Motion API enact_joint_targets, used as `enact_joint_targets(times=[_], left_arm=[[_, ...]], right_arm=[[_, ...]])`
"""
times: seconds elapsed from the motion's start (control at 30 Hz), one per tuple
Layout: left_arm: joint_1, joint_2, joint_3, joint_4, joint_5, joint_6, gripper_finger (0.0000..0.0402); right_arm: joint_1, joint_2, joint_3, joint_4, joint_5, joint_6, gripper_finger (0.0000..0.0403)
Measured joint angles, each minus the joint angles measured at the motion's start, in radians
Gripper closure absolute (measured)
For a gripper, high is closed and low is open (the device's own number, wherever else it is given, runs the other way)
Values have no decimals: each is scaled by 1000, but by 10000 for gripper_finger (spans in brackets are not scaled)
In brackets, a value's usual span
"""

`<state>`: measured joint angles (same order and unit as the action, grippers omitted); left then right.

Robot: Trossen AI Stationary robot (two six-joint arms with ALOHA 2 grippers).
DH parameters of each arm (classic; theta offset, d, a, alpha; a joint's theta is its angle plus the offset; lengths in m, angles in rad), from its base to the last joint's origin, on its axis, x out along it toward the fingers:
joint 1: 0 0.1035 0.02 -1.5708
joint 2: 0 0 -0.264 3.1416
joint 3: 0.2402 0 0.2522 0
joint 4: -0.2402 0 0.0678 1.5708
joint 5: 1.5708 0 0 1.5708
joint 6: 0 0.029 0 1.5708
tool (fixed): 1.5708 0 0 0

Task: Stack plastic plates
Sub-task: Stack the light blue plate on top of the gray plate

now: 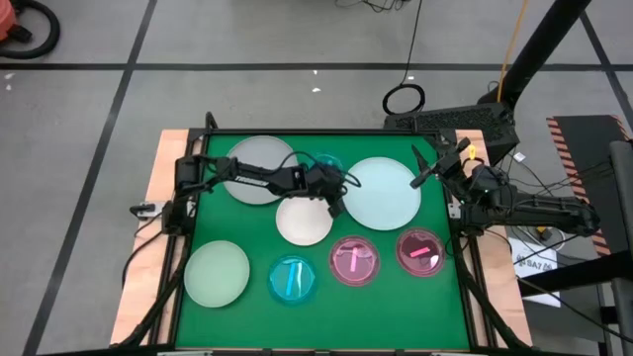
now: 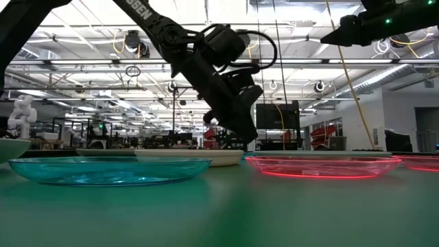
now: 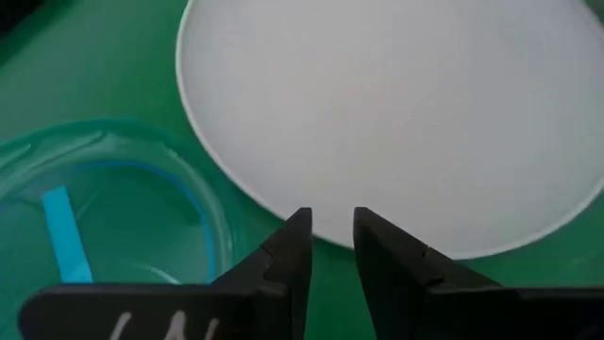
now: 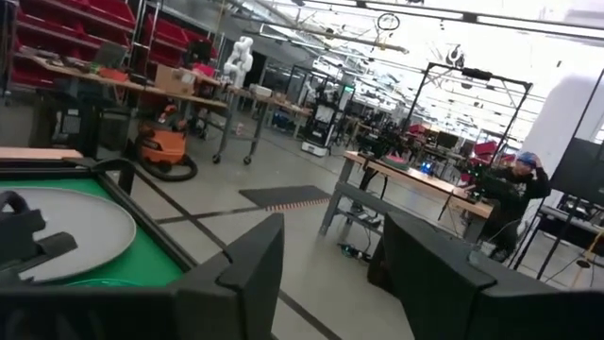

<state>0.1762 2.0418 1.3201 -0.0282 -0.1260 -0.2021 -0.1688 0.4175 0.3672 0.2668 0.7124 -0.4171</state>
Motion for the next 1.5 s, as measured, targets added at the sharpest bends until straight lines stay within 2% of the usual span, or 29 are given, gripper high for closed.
enact_joint_targets(times=[0.13,0.23,0.5,1.03,1.5], left_arm=[[4,0,0,5,-20,-54,313],[15,0,0,-2,-18,-166,313],[45,0,0,-63,92,-335,313],[53,-1,0,-49,205,-464,313],[45,-1,24,-57,256,-508,313]], right_arm=[[0,0,0,0,-1,0,227],[0,0,0,1,-2,3,227],[0,0,0,1,-2,6,227],[0,0,0,2,-2,5,227],[0,0,0,2,-2,5,227]])
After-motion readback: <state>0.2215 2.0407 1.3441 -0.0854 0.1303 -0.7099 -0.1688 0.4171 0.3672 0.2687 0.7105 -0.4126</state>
